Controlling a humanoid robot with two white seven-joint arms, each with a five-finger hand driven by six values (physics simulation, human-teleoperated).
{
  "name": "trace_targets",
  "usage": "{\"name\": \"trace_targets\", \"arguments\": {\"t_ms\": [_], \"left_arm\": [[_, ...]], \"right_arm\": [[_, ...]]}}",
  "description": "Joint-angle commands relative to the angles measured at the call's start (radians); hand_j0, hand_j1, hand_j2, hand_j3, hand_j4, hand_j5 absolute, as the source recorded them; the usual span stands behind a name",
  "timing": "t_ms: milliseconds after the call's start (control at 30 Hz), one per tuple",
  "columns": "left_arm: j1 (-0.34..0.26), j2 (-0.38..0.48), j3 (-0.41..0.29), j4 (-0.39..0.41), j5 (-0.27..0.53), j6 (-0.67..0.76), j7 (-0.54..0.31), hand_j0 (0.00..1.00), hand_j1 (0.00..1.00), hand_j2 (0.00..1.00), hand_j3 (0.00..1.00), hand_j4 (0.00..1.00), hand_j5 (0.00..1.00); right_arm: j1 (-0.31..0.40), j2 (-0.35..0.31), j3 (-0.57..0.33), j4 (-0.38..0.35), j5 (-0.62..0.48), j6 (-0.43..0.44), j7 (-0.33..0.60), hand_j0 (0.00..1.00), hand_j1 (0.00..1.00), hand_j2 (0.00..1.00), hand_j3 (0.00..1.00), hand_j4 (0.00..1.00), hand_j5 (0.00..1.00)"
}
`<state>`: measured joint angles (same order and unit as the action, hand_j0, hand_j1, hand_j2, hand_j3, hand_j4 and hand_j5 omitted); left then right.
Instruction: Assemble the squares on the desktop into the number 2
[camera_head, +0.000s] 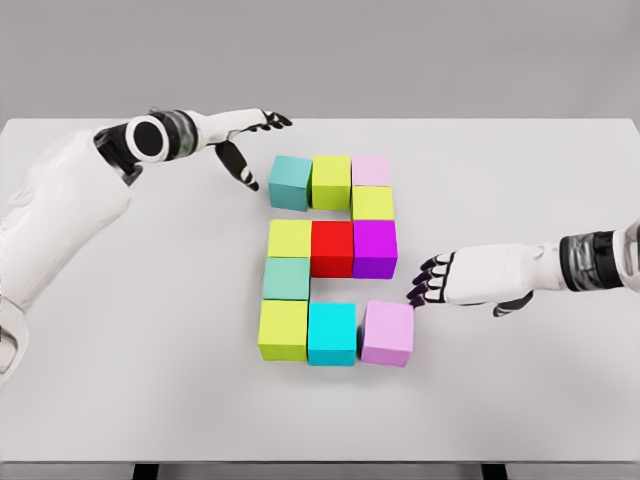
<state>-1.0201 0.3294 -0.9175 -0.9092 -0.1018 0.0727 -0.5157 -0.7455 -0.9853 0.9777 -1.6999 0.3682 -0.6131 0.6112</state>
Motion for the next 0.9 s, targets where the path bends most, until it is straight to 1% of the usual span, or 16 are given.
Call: {"name": "trace_targets", "arguments": {"t_ms": [0, 167, 233, 300, 333, 367, 400, 433, 500, 533, 600, 667, 733, 867], "left_arm": [[0.0, -0.009, -0.003, 0.0, 0.002, -0.001, 0.0, 1.0, 1.0, 1.0, 1.0, 1.0, 1.0], [0.0, -0.01, -0.004, 0.0, 0.002, -0.001, 0.0, 1.0, 1.0, 1.0, 1.0, 1.0, 1.0], [0.0, -0.01, -0.004, 0.0, 0.002, -0.002, 0.0, 1.0, 1.0, 1.0, 1.0, 1.0, 1.0], [0.0, -0.01, -0.004, -0.002, 0.002, -0.002, 0.0, 1.0, 1.0, 1.0, 1.0, 1.0, 1.0], [0.0, -0.01, -0.006, -0.002, 0.004, -0.004, 0.0, 1.0, 1.0, 1.0, 1.0, 1.0, 1.0], [0.0, -0.012, -0.008, -0.002, 0.004, -0.004, 0.0, 1.0, 1.0, 1.0, 1.0, 1.0, 1.0], [0.0, -0.016, -0.008, -0.002, 0.004, -0.004, 0.0, 1.0, 1.0, 1.0, 1.0, 1.0, 1.0], [0.0, -0.017, -0.008, -0.002, 0.004, -0.004, 0.0, 1.0, 1.0, 1.0, 1.0, 1.0, 1.0], [0.0, -0.018, -0.008, -0.002, 0.004, -0.004, 0.0, 1.0, 1.0, 1.0, 1.0, 1.0, 1.0], [0.0, -0.017, -0.008, -0.002, 0.004, -0.004, 0.0, 1.0, 1.0, 1.0, 1.0, 1.0, 1.0], [0.0, -0.017, -0.011, -0.002, 0.004, -0.004, 0.0, 1.0, 1.0, 1.0, 1.0, 1.0, 1.0], [0.0, -0.018, -0.011, -0.002, 0.004, -0.004, 0.0, 1.0, 1.0, 1.0, 1.0, 1.0, 1.0], [0.0, -0.018, -0.012, -0.005, 0.005, -0.004, 0.0, 1.0, 1.0, 1.0, 1.0, 1.0, 1.0], [0.0, -0.026, -0.015, -0.005, 0.005, -0.004, 0.0, 1.0, 1.0, 1.0, 1.0, 1.0, 1.0]], "right_arm": [[0.0, 0.0, -0.001, -0.007, -0.005, 0.002, 0.0, 1.0, 1.0, 1.0, 1.0, 1.0, 1.0], [-0.011, 0.002, -0.004, -0.004, -0.009, 0.002, 0.0, 1.0, 1.0, 1.0, 1.0, 1.0, 1.0], [-0.021, 0.002, -0.011, 0.014, -0.015, 0.002, 0.0, 1.0, 1.0, 1.0, 1.0, 1.0, 1.0], [-0.046, -0.001, -0.013, 0.066, -0.037, 0.002, 0.0, 1.0, 1.0, 1.0, 1.0, 1.0, 1.0], [-0.055, -0.009, -0.013, 0.068, -0.037, 0.002, 0.0, 1.0, 1.0, 1.0, 1.0, 1.0, 1.0], [-0.058, -0.056, -0.014, 0.065, -0.038, 0.002, 0.0, 1.0, 1.0, 1.0, 1.0, 1.0, 1.0], [-0.06, -0.079, -0.013, 0.045, -0.038, 0.002, 0.0, 1.0, 1.0, 1.0, 1.0, 1.0, 1.0], [-0.061, -0.084, -0.01, 0.023, -0.037, 0.002, 0.0, 1.0, 1.0, 1.0, 1.0, 1.0, 1.0], [-0.058, -0.139, -0.013, -0.049, -0.037, 0.002, 0.0, 1.0, 1.0, 1.0, 1.0, 1.0, 1.0], [-0.055, -0.157, -0.01, -0.061, -0.037, 0.002, 0.0, 1.0, 1.0, 1.0, 1.0, 1.0, 1.0], [-0.054, -0.161, 0.002, -0.061, -0.038, 0.002, 0.0, 1.0, 1.0, 1.0, 1.0, 1.0, 1.0], [-0.054, -0.161, 0.055, -0.061, -0.038, 0.002, 0.0, 1.0, 1.0, 1.0, 1.0, 1.0, 1.0], [-0.054, -0.159, 0.078, -0.061, -0.037, 0.002, 0.0, 1.0, 1.0, 1.0, 1.0, 1.0, 1.0], [-0.054, -0.138, 0.122, -0.061, -0.037, 0.002, 0.0, 1.0, 1.0, 1.0, 1.0, 1.0, 1.0]]}}
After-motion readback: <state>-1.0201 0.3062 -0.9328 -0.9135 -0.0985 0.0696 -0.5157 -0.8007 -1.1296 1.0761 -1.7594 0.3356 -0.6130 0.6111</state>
